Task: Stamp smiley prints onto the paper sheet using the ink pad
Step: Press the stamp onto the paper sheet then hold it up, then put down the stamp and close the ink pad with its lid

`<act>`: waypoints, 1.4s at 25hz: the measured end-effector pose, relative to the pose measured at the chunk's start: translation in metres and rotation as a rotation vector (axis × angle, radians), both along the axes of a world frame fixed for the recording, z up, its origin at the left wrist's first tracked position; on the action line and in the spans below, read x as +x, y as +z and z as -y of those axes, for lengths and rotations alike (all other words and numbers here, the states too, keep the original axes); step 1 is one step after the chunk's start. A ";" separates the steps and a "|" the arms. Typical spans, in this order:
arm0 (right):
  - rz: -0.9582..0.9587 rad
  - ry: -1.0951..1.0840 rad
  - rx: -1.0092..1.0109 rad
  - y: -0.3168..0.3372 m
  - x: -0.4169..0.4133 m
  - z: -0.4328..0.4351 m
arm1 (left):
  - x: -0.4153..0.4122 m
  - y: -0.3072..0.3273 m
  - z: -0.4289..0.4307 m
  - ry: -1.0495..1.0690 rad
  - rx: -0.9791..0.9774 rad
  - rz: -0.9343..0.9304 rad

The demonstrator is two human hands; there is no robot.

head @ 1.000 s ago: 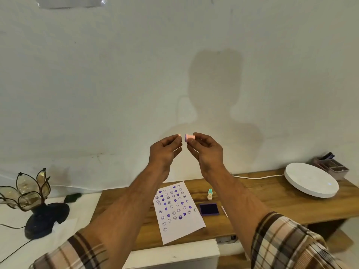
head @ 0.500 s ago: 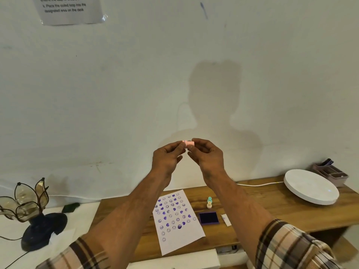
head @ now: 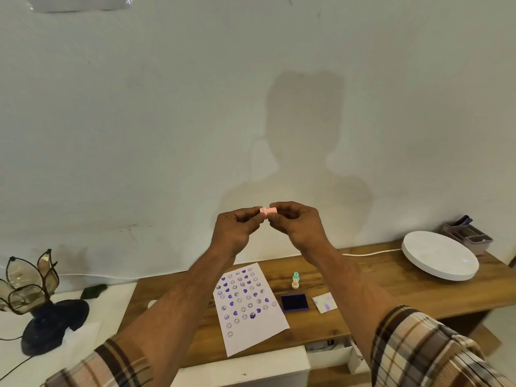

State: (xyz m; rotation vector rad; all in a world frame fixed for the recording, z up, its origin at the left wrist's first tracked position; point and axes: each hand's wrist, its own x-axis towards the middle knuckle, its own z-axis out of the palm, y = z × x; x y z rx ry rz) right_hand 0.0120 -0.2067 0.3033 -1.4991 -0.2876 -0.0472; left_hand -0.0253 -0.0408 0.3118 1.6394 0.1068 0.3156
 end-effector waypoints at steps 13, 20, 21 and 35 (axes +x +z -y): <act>-0.088 -0.177 -0.274 -0.105 0.018 0.021 | 0.025 -0.116 0.009 -0.078 0.592 -0.215; -0.256 -0.225 -0.680 -0.221 0.033 0.063 | 0.047 -0.222 0.030 -0.247 0.881 -0.453; -0.273 -0.241 -0.707 -0.235 0.038 0.070 | 0.053 -0.232 0.032 -0.260 0.893 -0.468; -0.101 -0.242 -1.280 -0.328 0.137 0.079 | 0.113 -0.310 0.035 -0.314 0.984 -0.472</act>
